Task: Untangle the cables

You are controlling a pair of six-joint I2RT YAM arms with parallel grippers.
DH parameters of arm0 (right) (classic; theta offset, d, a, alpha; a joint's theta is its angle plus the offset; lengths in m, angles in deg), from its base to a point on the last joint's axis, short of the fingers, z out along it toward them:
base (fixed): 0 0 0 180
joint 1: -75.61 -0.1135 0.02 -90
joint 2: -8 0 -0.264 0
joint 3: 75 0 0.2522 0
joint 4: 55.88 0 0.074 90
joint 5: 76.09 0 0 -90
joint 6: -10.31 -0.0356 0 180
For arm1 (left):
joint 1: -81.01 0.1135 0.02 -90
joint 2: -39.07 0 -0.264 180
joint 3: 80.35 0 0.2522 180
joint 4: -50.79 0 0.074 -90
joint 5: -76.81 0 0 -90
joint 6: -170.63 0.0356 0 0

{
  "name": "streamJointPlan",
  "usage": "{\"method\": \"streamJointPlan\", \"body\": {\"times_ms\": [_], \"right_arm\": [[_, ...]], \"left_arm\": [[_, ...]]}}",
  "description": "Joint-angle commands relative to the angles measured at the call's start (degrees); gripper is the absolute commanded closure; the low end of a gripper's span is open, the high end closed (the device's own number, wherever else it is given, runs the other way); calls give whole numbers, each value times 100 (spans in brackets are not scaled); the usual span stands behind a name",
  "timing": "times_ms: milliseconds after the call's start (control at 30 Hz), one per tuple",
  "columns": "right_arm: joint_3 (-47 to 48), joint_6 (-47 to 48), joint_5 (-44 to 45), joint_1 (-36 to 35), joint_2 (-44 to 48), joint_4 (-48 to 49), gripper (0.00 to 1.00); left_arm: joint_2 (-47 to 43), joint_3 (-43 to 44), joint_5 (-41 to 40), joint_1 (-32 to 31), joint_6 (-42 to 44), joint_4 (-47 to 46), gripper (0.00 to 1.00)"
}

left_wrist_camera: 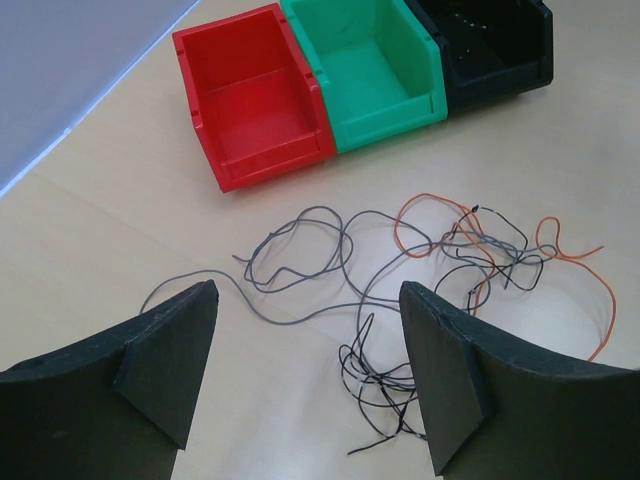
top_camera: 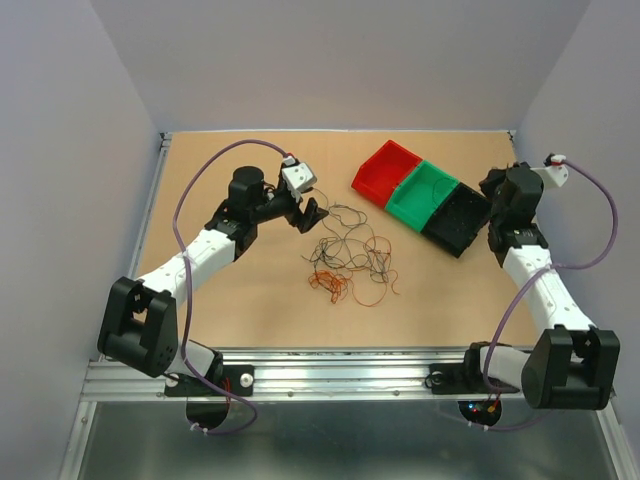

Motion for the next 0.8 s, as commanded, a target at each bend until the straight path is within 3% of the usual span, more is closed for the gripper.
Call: {"method": "streamJointPlan", "body": {"times_ms": [0, 167, 400, 500, 600, 767], "right_arm": [[-454, -219, 376, 5, 540, 403, 99], [-938, -106, 727, 5, 910, 448, 99], [-878, -167, 851, 5, -12, 456, 100], [-746, -70, 527, 14, -662, 745, 99], [-623, -288, -578, 215, -1373, 913, 99], [-815, -659, -486, 514, -1639, 975, 99]], "left_arm": [[-255, -41, 16, -51, 46, -172, 16], [-255, -41, 7, -51, 54, -172, 16], [-273, -41, 16, -69, 63, -163, 16], [-264, -50, 16, -78, 72, -163, 16], [-255, -41, -1, -86, 89, -155, 16], [-343, -85, -19, -95, 107, -146, 16]]}}
